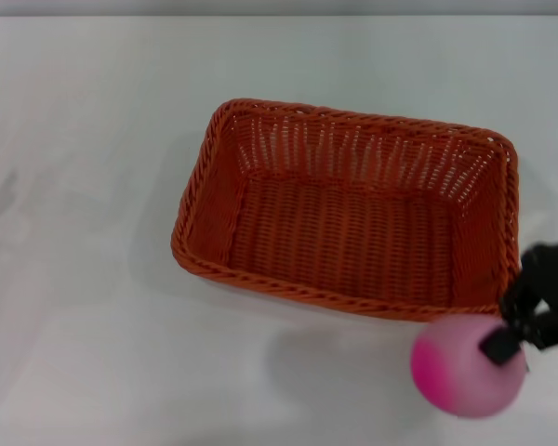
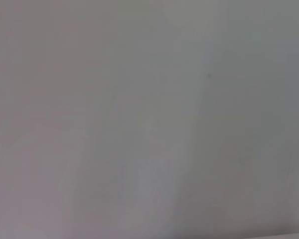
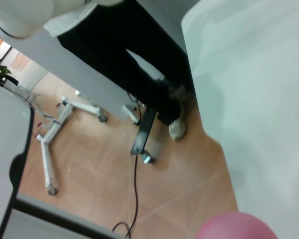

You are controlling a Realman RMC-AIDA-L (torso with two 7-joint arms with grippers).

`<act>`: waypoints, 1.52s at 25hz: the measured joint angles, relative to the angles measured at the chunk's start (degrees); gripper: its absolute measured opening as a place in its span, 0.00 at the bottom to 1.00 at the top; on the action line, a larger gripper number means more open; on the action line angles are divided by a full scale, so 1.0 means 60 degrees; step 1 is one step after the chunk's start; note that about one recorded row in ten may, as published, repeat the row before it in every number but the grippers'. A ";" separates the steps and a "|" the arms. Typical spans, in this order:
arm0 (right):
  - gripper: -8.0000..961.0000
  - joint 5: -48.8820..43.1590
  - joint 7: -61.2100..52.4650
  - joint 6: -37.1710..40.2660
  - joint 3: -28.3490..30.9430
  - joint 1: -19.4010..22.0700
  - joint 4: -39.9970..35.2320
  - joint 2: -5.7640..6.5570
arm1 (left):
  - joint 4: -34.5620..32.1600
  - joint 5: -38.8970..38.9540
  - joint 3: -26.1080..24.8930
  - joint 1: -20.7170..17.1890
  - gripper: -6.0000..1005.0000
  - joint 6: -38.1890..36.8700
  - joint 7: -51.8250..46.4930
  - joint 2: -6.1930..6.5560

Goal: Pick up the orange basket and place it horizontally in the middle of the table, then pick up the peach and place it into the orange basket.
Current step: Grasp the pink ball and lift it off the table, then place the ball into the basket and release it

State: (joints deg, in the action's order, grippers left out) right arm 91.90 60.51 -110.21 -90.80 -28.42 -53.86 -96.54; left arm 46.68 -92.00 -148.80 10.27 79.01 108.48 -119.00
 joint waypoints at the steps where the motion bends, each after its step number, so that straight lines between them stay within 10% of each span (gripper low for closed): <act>1: 0.05 0.0046 0.0016 0.0003 0.0163 -0.0021 -0.0073 -0.0009 | -0.0004 0.0002 0.0000 -0.0004 0.80 0.0000 -0.0001 0.0000; 9: 0.05 -0.0526 0.0326 0.0049 0.2016 -0.0087 -0.0411 -0.0380 | -0.0123 0.0014 0.0001 -0.0053 0.80 0.0081 0.0033 -0.0001; 22: 0.05 -0.3778 0.1024 0.0259 0.5441 -0.0500 -0.0077 -0.1764 | -0.0062 0.0015 0.0043 -0.0072 0.80 0.0116 0.0124 0.0009; 38: 0.18 -0.4449 0.1609 0.1737 0.5445 -0.0793 0.1239 -0.2074 | -0.0005 0.0008 0.0075 0.0036 0.80 0.0118 0.0220 0.0046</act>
State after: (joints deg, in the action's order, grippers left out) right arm 65.21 70.16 -99.79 -58.12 -33.18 -46.42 -108.98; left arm 46.65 -91.95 -148.35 10.49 79.72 109.80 -118.72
